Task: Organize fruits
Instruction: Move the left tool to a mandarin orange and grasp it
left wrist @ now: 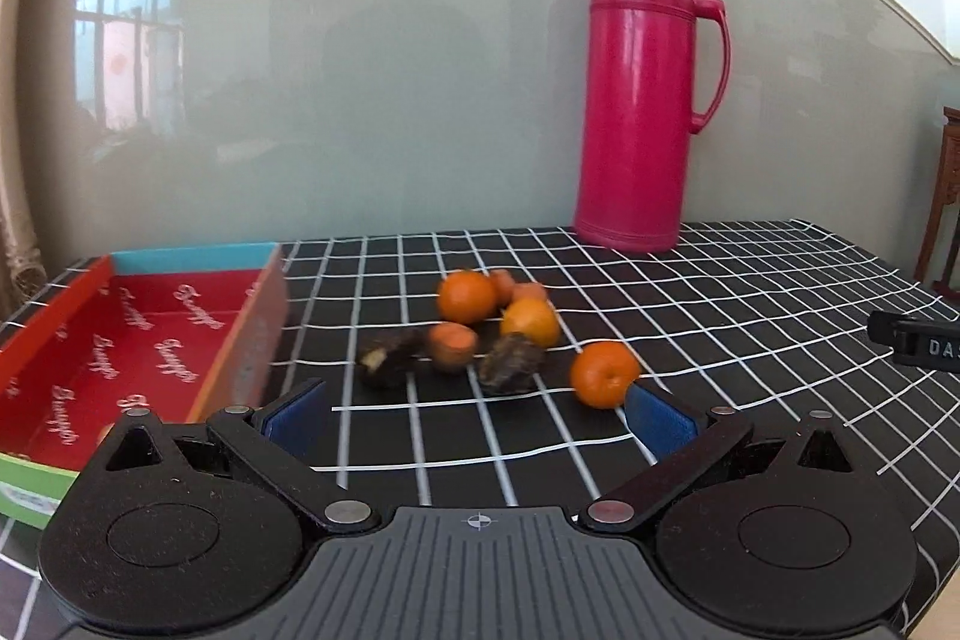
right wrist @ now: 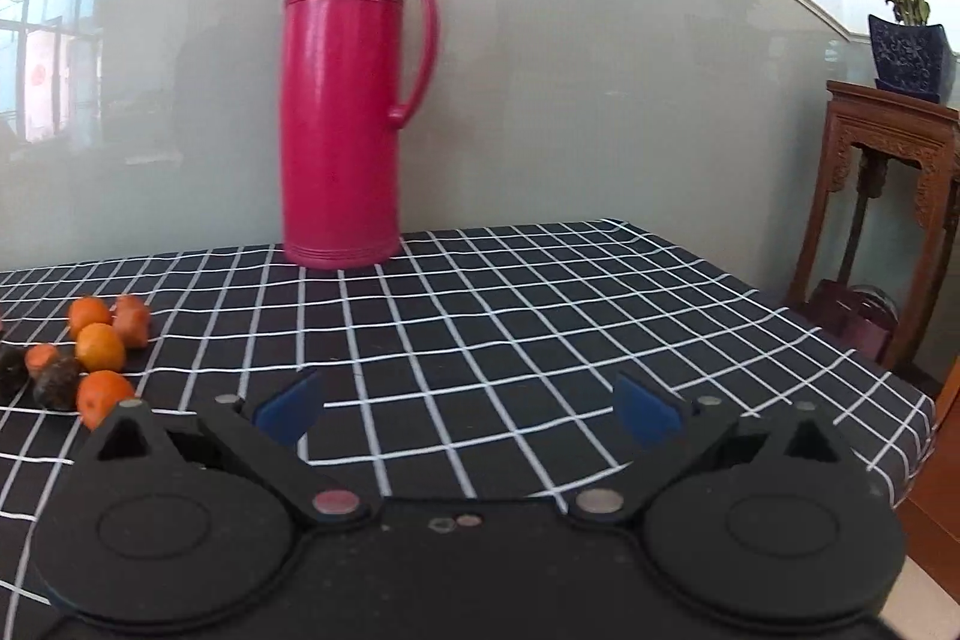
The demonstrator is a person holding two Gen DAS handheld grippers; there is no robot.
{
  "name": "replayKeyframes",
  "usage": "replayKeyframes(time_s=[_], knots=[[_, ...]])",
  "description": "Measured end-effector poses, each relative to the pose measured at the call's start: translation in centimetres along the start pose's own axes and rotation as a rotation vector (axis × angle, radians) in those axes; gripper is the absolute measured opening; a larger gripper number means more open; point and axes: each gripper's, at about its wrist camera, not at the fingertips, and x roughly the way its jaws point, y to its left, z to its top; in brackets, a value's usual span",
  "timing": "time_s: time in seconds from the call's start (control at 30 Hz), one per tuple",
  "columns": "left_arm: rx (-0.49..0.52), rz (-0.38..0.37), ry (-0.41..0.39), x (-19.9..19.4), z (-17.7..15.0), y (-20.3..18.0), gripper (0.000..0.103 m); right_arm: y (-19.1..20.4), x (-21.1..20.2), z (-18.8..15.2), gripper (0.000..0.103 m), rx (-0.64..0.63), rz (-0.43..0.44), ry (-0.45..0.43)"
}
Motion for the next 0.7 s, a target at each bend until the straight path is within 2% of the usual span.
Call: replayKeyframes(time_s=[0.2,0.4,0.6,0.63,0.67,0.7], knots=[[-0.006,-0.01,0.012,1.8,0.6,-1.6,0.103,-1.8,0.3,-0.4,0.103,0.011,-0.046,0.004],[0.011,-0.029,0.047,3.4,0.8,-3.3,0.103,-3.7,1.3,-0.4,0.103,0.022,-0.146,-0.008],[0.011,-0.059,0.073,4.8,1.1,-4.7,0.103,-5.1,2.2,-0.7,0.103,0.038,-0.175,0.003],[0.011,-0.064,0.079,5.0,1.1,-4.9,0.098,-5.2,2.2,-0.8,0.103,0.038,-0.177,0.003],[0.009,-0.072,0.089,5.3,1.2,-5.1,0.089,-5.3,2.3,-0.8,0.103,0.038,-0.18,0.004],[0.006,-0.082,0.105,5.7,1.2,-5.4,0.085,-5.5,2.4,-0.9,0.103,0.039,-0.183,0.006]])
